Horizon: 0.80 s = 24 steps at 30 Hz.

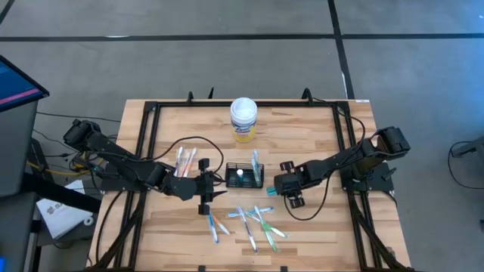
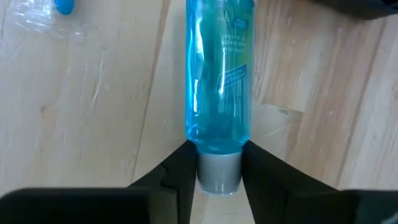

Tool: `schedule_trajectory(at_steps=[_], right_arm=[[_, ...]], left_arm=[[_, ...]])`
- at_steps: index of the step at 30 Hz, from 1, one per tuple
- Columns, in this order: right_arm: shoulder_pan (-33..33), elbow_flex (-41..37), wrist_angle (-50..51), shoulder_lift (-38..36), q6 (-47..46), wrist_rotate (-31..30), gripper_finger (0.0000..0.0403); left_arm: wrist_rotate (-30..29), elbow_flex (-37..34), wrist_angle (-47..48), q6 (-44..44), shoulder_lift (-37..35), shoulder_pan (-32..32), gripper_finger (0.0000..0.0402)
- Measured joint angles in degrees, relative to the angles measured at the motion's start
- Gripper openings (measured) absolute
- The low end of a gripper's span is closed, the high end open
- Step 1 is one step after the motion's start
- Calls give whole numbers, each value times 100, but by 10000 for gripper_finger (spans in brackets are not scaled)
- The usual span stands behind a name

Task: Pick & Place toothbrushing station
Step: Put the blue mouthwash into the black mesh organizer

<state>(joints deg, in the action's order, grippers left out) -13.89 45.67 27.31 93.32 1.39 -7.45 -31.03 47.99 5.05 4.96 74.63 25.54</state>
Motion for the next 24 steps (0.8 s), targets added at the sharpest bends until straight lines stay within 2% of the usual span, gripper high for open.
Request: schedule_trajectory(at_steps=[4,9,14,19,24], right_arm=[[-45,0,0,0,-34,-10,115],[-72,0,13,-4,-199,-34,80],[-72,2,13,-7,-294,-35,81],[-96,0,17,-2,-513,-131,102],[-196,134,229,4,-507,-160,81]], left_arm=[[0,0,-2,2,0,-2,143],[0,0,0,2,0,-1,143],[0,0,-2,2,0,-1,143],[0,0,-2,4,0,-2,143],[0,0,-2,4,0,0,143]])
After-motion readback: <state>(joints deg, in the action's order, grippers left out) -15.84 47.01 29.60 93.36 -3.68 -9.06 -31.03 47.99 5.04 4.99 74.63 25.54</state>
